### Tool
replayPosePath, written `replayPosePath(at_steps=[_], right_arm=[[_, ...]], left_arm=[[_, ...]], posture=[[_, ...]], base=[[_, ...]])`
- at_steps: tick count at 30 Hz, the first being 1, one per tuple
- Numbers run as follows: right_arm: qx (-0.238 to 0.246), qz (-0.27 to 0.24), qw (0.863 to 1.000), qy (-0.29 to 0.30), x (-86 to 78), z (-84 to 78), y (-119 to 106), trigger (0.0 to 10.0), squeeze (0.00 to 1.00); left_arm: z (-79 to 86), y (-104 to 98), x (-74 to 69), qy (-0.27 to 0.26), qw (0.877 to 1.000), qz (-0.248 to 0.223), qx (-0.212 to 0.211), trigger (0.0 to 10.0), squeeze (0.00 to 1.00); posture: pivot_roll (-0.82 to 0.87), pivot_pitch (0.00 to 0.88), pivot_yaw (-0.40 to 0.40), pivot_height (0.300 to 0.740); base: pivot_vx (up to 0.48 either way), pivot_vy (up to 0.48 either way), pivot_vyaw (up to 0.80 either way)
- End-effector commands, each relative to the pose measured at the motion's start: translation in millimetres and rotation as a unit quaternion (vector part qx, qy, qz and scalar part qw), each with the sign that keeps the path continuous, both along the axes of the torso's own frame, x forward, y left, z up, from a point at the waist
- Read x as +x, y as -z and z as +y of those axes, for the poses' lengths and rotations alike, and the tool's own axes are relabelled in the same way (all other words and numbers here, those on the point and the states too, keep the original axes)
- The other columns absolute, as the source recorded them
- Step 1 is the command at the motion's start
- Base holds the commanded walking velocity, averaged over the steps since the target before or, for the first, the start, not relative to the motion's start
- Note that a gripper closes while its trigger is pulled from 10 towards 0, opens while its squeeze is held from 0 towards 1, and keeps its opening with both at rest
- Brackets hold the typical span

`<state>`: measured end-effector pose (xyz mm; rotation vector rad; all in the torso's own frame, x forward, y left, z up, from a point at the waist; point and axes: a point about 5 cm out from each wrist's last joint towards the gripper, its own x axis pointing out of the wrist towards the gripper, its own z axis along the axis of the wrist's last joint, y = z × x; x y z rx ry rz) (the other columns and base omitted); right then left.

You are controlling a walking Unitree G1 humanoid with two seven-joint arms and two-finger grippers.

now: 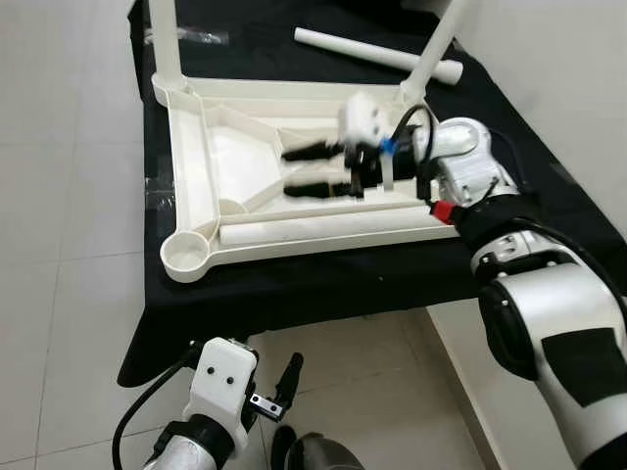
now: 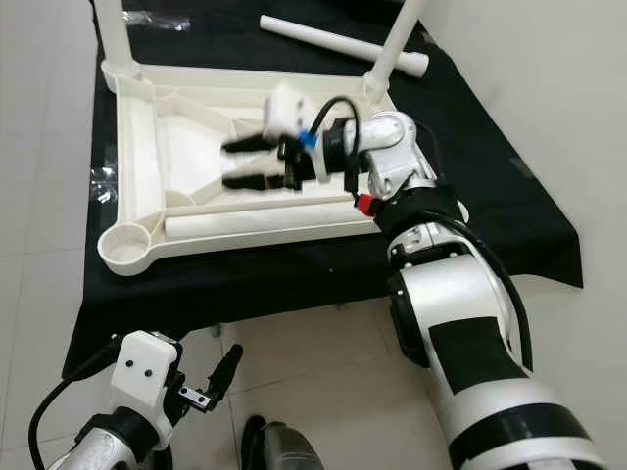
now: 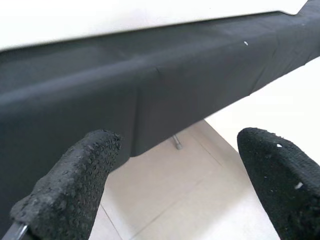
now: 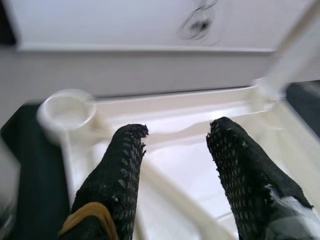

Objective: Building children table

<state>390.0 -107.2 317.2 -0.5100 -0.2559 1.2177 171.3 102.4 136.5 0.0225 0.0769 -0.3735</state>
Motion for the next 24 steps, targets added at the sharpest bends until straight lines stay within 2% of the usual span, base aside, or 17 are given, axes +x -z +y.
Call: replayPosePath(at_steps=[1, 2, 3, 5, 7, 8, 9, 10, 13, 15, 17, 19, 20, 21, 24], right_arm=[[0.114, 0.013, 0.99, 0.078, 4.3, -16.5, 7.7, 10.0, 0.0], [0.114, 0.013, 0.99, 0.078, 4.3, -16.5, 7.7, 10.0, 0.0], [0.15, 0.018, 0.983, 0.1, 4.3, -20.5, 10.8, 10.0, 0.0], [0.183, 0.002, 0.976, 0.116, -5.3, -22.6, 24.4, 10.0, 0.0], [0.239, 0.011, 0.961, 0.141, -17.7, -19.2, 41.3, 10.0, 0.0], [0.239, 0.011, 0.961, 0.141, -17.7, -19.2, 41.3, 10.0, 0.0], [0.256, 0.008, 0.953, 0.161, -29.3, -12.9, 59.0, 10.0, 0.0], [0.267, 0.011, 0.942, 0.201, -49.0, -4.3, 85.3, 10.0, 0.0], [0.268, 0.014, 0.938, 0.217, -55.9, -1.3, 95.0, 10.0, 0.0], [0.285, 0.042, 0.922, 0.257, -69.1, 1.5, 116.0, 10.0, 0.0], [0.285, 0.047, 0.918, 0.271, -75.2, 1.9, 124.2, 10.0, 0.0], [0.272, 0.037, 0.911, 0.307, -89.5, -0.8, 136.0, 10.0, 0.0], [0.272, 0.037, 0.911, 0.307, -89.5, -0.8, 136.0, 10.0, 0.0], [0.262, 0.038, 0.9, 0.345, -103.1, -5.1, 145.7, 10.0, 0.0], [0.261, 0.048, 0.897, 0.355, -107.3, -6.0, 150.3, 10.0, 0.0]], left_arm=[[2.1, 5.8, 0.0, -0.004, 1.0, 0.003, 0.01, 10.0, 0.0], [2.1, 5.8, 0.0, -0.004, 1.0, 0.003, 0.01, 10.0, 0.0], [3.7, 5.9, 1.3, -0.01, 1.0, 0.001, 0.011, 10.0, 0.0], [6.9, 5.4, 3.7, -0.017, 1.0, -0.009, 0.021, 10.0, 0.0], [9.6, 6.2, 6.4, -0.02, 0.999, -0.013, 0.034, 10.0, 0.0], [9.6, 6.2, 6.4, -0.02, 0.999, -0.013, 0.034, 10.0, 0.0], [10.7, 5.6, 8.7, -0.022, 0.999, -0.017, 0.036, 10.0, 0.0], [11.6, 3.6, 12.6, -0.024, 0.999, -0.026, 0.035, 10.0, 0.0], [11.7, 2.5, 14.0, -0.025, 0.999, -0.03, 0.033, 10.0, 0.0], [10.8, -0.6, 15.7, -0.025, 0.998, -0.041, 0.037, 10.0, 0.0], [10.4, -1.2, 16.2, -0.024, 0.998, -0.042, 0.036, 10.0, 0.0], [10.9, -1.3, 17.3, -0.026, 0.998, -0.047, 0.036, 10.0, 0.0], [10.9, -1.3, 17.3, -0.026, 0.998, -0.047, 0.036, 10.0, 0.0], [11.2, -0.6, 17.4, -0.03, 0.998, -0.048, 0.036, 10.0, 0.0], [10.8, -0.2, 17.3, -0.03, 0.998, -0.048, 0.037, 10.0, 0.0]], posture=[[0.05, 0.13, -0.195, 0.74], [0.05, 0.13, -0.195, 0.74], [0.05, 0.128, -0.193, 0.74], [0.05, 0.12, -0.18, 0.74], [0.06, 0.108, -0.168, 0.74], [0.06, 0.108, -0.168, 0.74], [0.06, 0.098, -0.152, 0.74], [0.07, 0.087, -0.143, 0.74], [0.07, 0.087, -0.143, 0.74], [0.08, 0.084, -0.139, 0.74], [0.08, 0.074, -0.136, 0.74], [0.09, 0.062, -0.129, 0.74], [0.09, 0.062, -0.129, 0.74], [0.09, 0.058, -0.123, 0.74], [0.09, 0.057, -0.122, 0.74]], base=[[0.0, 0.0, 0.0], [0.0, 0.0, 0.0], [0.0, 0.0, 0.0], [0.0, 0.0, 0.0], [0.0, 0.0, 0.0], [0.0, 0.0, 0.0], [0.0, 0.0, 0.0], [0.0, 0.0, 0.0], [0.0, 0.0, 0.0], [0.0, 0.0, 0.0], [0.0, 0.0, 0.0], [0.0, 0.0, 0.0], [0.0, 0.0, 0.0], [0.0, 0.0, 0.0], [0.0, 0.0, 0.0]])
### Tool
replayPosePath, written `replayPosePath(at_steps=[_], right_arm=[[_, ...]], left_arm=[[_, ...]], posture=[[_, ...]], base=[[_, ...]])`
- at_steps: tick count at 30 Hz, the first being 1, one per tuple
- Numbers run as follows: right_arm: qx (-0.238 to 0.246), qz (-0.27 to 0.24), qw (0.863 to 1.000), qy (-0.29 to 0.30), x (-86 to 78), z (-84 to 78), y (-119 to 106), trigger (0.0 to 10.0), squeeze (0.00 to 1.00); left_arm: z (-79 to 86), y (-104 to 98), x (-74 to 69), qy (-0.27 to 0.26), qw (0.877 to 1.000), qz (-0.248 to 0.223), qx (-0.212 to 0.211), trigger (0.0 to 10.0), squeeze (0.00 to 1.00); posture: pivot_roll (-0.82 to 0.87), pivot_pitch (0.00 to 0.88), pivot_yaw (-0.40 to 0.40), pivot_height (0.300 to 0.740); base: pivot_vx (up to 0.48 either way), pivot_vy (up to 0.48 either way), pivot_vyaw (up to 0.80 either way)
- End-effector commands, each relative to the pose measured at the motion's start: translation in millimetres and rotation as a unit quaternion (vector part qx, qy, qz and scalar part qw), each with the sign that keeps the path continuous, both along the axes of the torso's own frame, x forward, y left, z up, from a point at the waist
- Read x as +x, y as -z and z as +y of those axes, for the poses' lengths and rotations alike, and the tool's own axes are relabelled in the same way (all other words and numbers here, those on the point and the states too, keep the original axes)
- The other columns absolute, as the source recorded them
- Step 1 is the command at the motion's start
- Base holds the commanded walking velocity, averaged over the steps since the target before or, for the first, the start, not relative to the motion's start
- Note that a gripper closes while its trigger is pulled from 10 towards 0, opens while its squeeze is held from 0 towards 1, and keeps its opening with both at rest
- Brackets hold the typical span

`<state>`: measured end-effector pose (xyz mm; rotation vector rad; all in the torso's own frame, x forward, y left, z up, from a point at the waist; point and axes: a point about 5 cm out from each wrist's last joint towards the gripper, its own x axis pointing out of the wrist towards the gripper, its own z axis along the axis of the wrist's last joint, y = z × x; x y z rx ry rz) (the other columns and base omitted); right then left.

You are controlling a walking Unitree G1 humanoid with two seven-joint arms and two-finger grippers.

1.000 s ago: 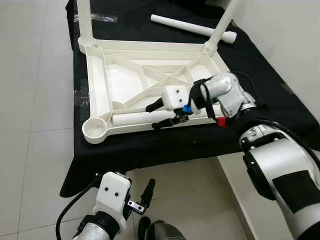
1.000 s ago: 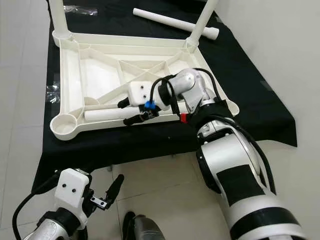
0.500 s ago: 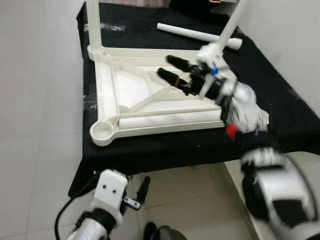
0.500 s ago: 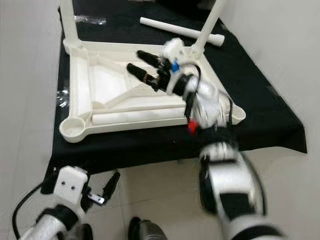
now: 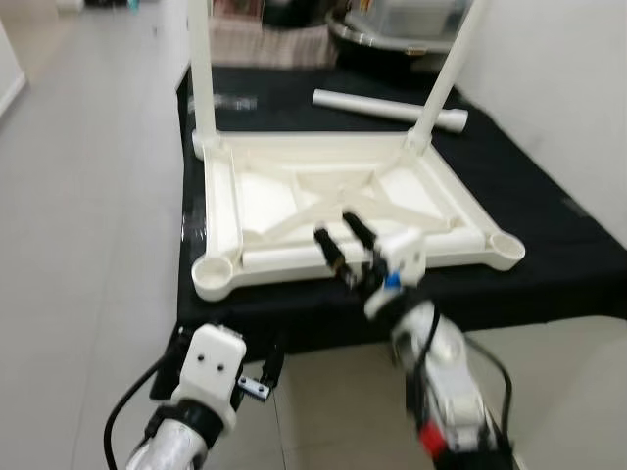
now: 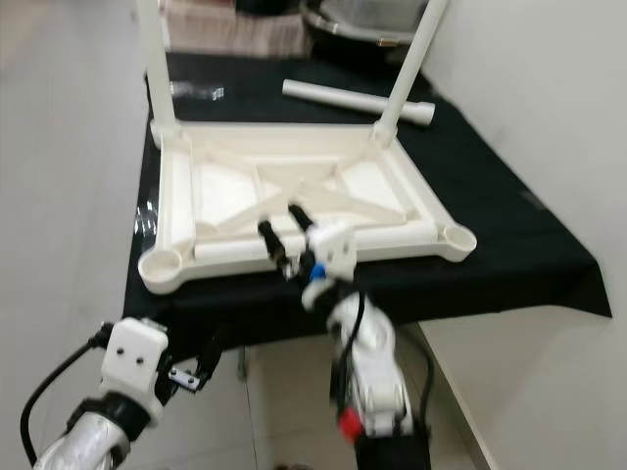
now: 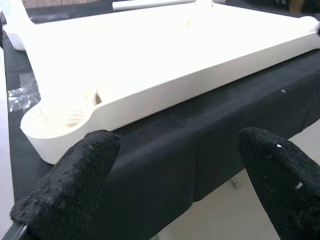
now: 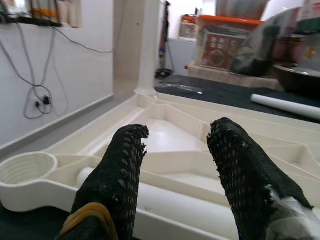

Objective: Building children table

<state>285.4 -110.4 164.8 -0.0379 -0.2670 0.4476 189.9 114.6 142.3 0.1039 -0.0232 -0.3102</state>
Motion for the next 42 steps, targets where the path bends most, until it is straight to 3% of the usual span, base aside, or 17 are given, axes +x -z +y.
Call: replayPosePath(at_steps=[1, 6, 8, 11, 19, 27, 42], right_arm=[[0.0, 0.014, 1.0, 0.025, -7.2, -4.2, 4.0, 10.0, 0.0], [-0.018, 0.053, 0.997, 0.054, -28.4, -1.7, 21.2, 10.0, 0.0], [-0.018, 0.053, 0.997, 0.054, -28.4, -1.7, 21.2, 10.0, 0.0], [-0.008, 0.095, 0.993, 0.071, -34.5, -4.6, 31.7, 10.0, 0.0], [-0.014, 0.082, 0.994, 0.067, -39.6, -3.5, 29.1, 10.0, 0.0], [-0.016, 0.055, 0.996, 0.074, -29.1, -6.1, 15.5, 10.0, 0.0], [-0.018, 0.05, 0.995, 0.081, -18.5, -6.0, 8.1, 10.0, 0.0]], left_arm=[[-1.8, 6.4, -1.3, -0.001, 1.0, 0.01, 0.006, 10.0, 0.0], [-3.2, 7.7, -1.1, 0.0, 1.0, 0.01, 0.005, 10.0, 0.0], [-3.2, 7.7, -1.1, 0.0, 1.0, 0.01, 0.005, 10.0, 0.0], [-4.8, 3.5, -0.8, -0.004, 1.0, 0.007, -0.009, 10.0, 0.0], [-8.4, 6.0, -1.8, 0.001, 1.0, 0.011, -0.004, 10.0, 0.0], [-8.1, 7.8, 0.2, -0.007, 1.0, 0.015, -0.008, 10.0, 0.0], [-6.7, 9.9, 3.4, -0.021, 0.999, 0.021, -0.015, 10.0, 0.0]], posture=[[0.08, 0.056, -0.116, 0.74], [0.08, 0.057, -0.116, 0.74], [0.08, 0.057, -0.116, 0.74], [0.08, 0.056, -0.114, 0.74], [0.07, 0.048, -0.116, 0.74], [0.07, 0.028, -0.12, 0.74], [0.07, 0.005, -0.127, 0.74]], base=[[0.0, 0.0, 0.0], [0.0, 0.0, 0.0], [0.0, 0.0, 0.0], [0.0, 0.0, 0.0], [0.0, 0.0, 0.0], [0.0, -0.108, 0.0], [0.0, -0.093, 0.63]])
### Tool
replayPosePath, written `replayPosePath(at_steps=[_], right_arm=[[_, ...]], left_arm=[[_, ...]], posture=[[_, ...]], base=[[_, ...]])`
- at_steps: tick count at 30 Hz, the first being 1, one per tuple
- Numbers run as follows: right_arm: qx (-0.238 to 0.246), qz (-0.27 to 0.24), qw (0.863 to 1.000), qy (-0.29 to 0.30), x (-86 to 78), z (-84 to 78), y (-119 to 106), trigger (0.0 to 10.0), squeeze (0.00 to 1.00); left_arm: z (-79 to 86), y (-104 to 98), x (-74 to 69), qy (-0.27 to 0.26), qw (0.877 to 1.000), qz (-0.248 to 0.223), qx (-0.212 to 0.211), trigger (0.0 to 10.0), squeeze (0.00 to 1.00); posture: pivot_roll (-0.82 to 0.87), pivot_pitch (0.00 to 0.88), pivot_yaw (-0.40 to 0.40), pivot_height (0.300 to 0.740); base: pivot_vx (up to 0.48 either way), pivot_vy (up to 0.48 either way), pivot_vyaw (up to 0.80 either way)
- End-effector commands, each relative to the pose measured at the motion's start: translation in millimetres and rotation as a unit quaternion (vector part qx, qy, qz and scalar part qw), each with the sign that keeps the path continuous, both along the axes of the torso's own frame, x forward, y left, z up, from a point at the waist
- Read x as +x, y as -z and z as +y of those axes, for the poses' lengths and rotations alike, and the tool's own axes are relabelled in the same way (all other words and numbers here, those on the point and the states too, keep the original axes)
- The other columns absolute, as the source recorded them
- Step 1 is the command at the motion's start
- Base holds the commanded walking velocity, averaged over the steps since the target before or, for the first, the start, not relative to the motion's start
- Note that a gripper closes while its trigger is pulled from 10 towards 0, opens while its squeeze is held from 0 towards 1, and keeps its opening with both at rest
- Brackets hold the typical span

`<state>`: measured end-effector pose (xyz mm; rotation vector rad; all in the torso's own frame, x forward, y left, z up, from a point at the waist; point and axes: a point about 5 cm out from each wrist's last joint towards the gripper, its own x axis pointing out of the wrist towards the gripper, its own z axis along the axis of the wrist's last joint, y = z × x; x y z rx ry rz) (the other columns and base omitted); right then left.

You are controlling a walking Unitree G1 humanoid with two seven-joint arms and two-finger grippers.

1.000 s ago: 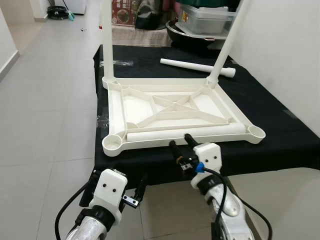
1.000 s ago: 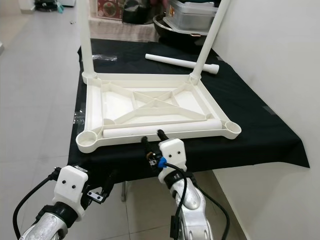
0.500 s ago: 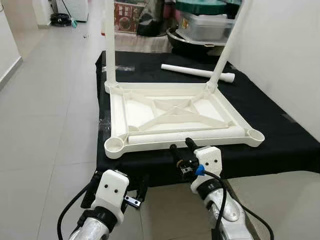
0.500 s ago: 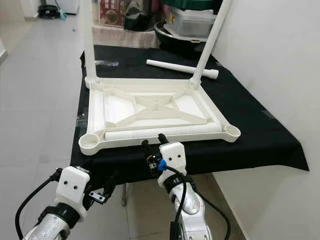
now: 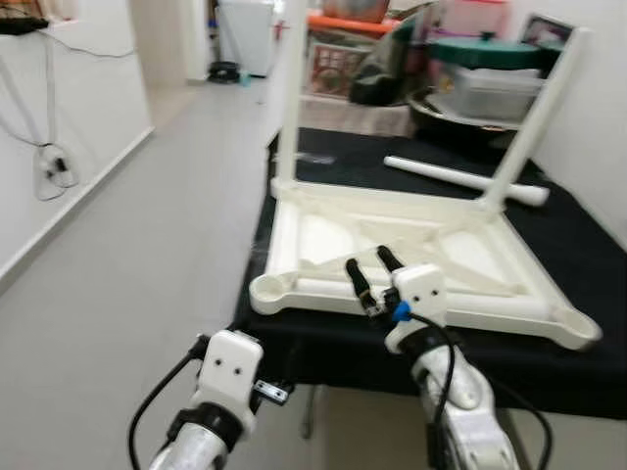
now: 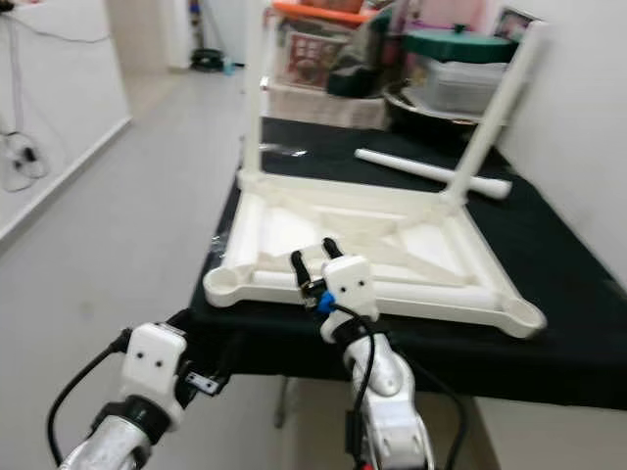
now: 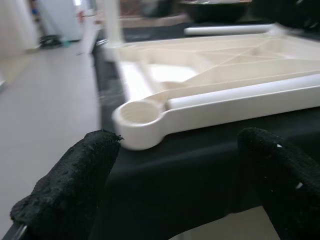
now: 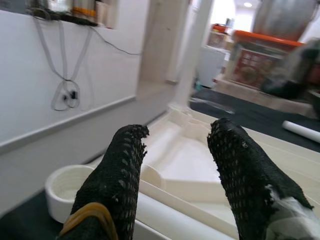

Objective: Building children table

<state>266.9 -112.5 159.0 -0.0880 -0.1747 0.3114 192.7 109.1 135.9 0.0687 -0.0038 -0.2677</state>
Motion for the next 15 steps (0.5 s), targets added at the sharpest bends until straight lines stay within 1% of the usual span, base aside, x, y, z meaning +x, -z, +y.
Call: replayPosePath(at_steps=[1, 3, 6, 15], right_arm=[[0.011, 0.011, 1.0, 0.009, 0.3, -3.9, 2.1, 10.0, 0.0], [0.004, 0.01, 1.0, 0.016, 2.0, -5.2, 1.8, 10.0, 0.0], [0.007, 0.008, 1.0, 0.019, 3.6, -7.0, 1.7, 10.0, 0.0], [0.005, 0.004, 1.0, 0.024, 7.6, -8.4, -0.1, 10.0, 0.0]], left_arm=[[-1.5, 3.3, 0.8, 0.002, 1.0, 0.008, 0.001, 10.0, 0.0], [-1.6, 3.0, 1.4, 0.001, 1.0, 0.006, 0.007, 10.0, 0.0], [-2.1, 3.5, 1.3, 0.0, 1.0, 0.005, 0.009, 10.0, 0.0], [-2.0, 7.7, 2.3, 0.01, 1.0, 0.01, 0.014, 10.0, 0.0]], posture=[[0.07, 0.006, -0.13, 0.74], [0.07, 0.005, -0.129, 0.74], [0.07, 0.008, -0.13, 0.74], [0.07, 0.018, -0.125, 0.74]], base=[[0.0, 0.0, 0.0], [0.0, 0.0, 0.0], [0.0, 0.0, 0.0], [0.0, -0.316, 0.0]])
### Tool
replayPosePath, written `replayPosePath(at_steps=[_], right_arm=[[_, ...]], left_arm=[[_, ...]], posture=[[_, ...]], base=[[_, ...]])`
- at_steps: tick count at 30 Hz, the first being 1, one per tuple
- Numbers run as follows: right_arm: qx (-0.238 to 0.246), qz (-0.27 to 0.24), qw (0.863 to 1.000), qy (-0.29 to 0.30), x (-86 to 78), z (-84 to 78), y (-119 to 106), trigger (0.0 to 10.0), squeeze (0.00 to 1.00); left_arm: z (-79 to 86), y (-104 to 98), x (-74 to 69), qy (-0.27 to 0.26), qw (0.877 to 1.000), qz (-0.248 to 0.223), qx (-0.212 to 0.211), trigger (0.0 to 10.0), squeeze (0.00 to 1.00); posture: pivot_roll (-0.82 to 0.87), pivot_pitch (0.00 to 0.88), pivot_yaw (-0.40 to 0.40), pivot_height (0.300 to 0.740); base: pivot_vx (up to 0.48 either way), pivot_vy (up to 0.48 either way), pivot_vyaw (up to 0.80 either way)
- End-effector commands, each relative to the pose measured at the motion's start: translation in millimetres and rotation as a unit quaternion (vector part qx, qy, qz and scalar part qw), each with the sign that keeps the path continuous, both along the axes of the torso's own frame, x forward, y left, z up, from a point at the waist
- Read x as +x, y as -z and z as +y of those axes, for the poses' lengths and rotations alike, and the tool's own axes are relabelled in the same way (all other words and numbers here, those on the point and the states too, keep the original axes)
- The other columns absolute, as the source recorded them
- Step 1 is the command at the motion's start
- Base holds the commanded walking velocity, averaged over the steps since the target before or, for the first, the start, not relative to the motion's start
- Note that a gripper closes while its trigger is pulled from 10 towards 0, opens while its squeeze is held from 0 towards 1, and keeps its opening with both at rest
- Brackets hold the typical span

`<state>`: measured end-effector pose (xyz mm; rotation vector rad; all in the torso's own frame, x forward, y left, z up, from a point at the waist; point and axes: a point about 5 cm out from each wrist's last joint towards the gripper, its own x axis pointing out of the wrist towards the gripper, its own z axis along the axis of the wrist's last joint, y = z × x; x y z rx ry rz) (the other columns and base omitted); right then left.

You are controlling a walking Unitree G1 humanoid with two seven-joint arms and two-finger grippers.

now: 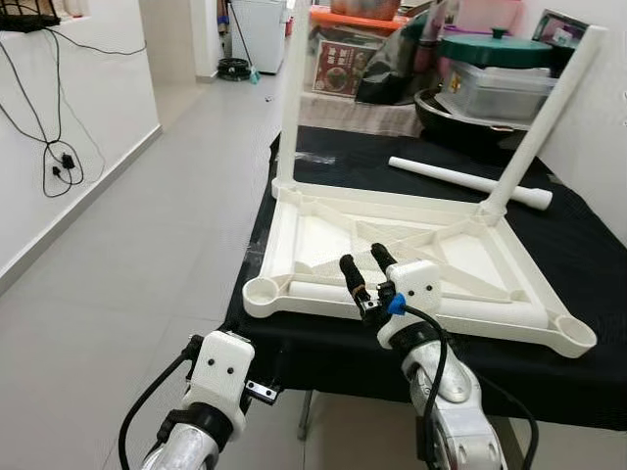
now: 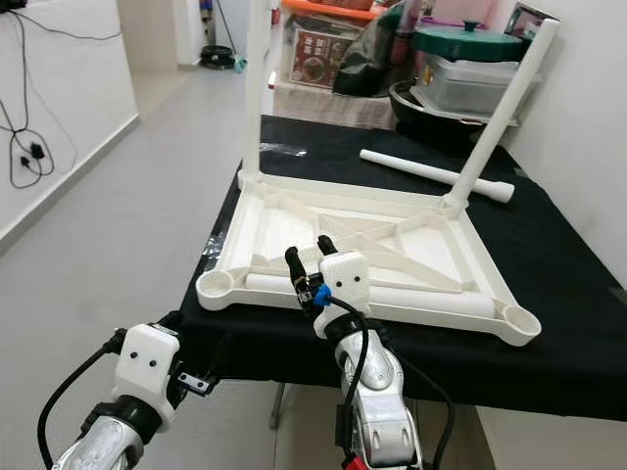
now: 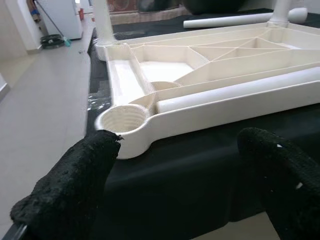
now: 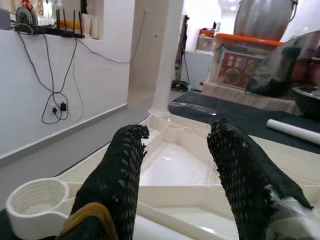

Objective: Building children table

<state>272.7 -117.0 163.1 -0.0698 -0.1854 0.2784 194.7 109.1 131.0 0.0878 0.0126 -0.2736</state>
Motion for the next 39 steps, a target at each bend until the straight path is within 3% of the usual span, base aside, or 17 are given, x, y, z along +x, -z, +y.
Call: replayPosePath(at_steps=[1, 18, 25, 35, 39], right_arm=[[-0.007, 0.006, 1.0, 0.01, 2.3, -4.2, 3.7, 10.0, 0.0], [-0.009, 0.003, 1.0, 0.021, 6.9, -7.9, 1.4, 10.0, 0.0], [-0.003, 0.003, 1.0, 0.019, 11.4, -9.4, -1.6, 10.0, 0.0], [-0.004, 0.004, 1.0, 0.023, 17.4, -14.8, -3.6, 10.0, 0.0], [0.034, 0.039, 0.999, -0.008, 22.6, -14.2, -0.9, 10.0, 0.0]], left_arm=[[-1.9, 3.2, 0.4, 0.007, 1.0, 0.004, 0.005, 10.0, 0.0], [-1.5, 6.3, 1.4, 0.013, 1.0, 0.008, 0.005, 10.0, 0.0], [-0.9, 6.5, 1.9, 0.013, 1.0, 0.007, 0.002, 10.0, 0.0], [1.4, 8.4, 3.4, 0.001, 1.0, 0.016, -0.009, 10.0, 0.0], [0.9, 9.1, 3.9, 0.005, 1.0, 0.021, -0.008, 10.0, 0.0]], posture=[[0.07, 0.018, -0.125, 0.74], [0.06, 0.027, -0.12, 0.74], [0.06, 0.03, -0.119, 0.74], [0.06, 0.033, -0.12, 0.74], [0.06, 0.034, -0.124, 0.74]], base=[[0.0, -0.379, 0.0], [0.0, -0.432, 0.0], [0.31, -0.361, 0.0], [0.348, -0.054, 0.0], [0.0, 0.0, 0.0]])
